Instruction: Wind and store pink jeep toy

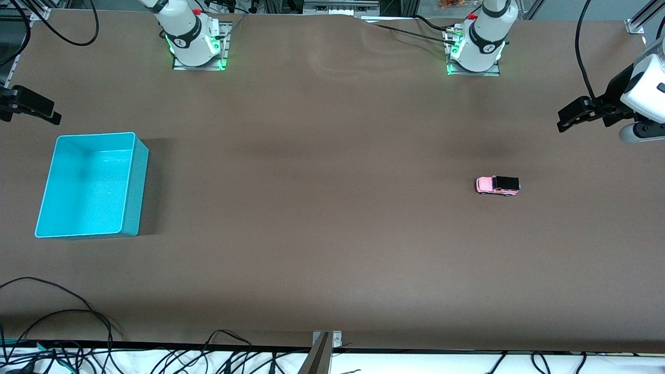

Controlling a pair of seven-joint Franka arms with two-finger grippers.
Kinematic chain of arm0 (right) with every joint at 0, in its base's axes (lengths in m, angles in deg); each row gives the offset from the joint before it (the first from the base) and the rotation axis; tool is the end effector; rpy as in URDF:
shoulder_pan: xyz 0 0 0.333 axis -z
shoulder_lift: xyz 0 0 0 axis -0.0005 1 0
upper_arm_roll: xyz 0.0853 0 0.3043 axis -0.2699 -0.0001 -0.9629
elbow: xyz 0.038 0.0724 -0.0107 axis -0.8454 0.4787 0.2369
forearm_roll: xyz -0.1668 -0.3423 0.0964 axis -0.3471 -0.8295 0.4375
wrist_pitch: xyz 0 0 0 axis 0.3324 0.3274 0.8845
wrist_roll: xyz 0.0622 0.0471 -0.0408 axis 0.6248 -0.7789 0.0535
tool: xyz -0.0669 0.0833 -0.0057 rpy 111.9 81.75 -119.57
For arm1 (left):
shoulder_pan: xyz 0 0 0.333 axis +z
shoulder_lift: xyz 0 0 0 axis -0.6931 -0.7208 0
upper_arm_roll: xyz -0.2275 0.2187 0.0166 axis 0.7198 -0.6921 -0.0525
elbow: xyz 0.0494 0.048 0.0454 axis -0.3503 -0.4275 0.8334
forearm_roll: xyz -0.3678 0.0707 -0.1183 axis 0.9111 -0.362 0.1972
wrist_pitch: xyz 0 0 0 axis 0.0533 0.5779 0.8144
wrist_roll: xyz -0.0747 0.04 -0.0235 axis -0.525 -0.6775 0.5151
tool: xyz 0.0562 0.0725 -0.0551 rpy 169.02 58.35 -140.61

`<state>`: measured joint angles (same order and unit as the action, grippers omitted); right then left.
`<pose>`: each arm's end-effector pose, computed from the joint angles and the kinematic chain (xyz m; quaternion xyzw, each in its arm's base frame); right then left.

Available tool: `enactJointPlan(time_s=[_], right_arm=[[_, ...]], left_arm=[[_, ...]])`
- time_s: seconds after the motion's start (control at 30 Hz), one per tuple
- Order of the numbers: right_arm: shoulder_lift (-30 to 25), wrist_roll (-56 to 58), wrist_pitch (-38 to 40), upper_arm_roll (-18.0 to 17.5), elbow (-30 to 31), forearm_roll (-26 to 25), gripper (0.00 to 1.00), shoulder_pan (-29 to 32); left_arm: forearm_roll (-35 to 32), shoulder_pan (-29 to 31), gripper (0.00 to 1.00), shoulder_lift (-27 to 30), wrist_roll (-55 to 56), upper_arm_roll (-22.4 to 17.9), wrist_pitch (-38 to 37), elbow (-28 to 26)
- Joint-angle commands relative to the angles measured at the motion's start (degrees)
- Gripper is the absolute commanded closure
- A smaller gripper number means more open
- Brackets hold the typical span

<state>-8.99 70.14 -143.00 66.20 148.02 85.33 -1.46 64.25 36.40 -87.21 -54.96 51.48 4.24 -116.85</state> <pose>0.5712 -0.0296 0.6483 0.9990 -0.0276 -0.0338 0.0020 0.5485 -0.0204 0.6136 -0.9970 -0.0681 0.0336 0.0158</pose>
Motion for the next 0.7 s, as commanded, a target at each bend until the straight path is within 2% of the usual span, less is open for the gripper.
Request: enactJointPlan(time_s=[0.0,0.67], right_arm=[[-0.08,-0.66,1.34,0.0,-0.76,-1.01,0.0,-0.18],[0.36,-0.74,1.43,0.53,-0.67,-1.1,0.0,0.26]], left_arm=[[0.04,0.27,0.0,-0.83,0.1,-0.01,-1.26,1.98],[0.13,0.27,0.0,-0.83,0.1,-0.1,-1.17,1.99]])
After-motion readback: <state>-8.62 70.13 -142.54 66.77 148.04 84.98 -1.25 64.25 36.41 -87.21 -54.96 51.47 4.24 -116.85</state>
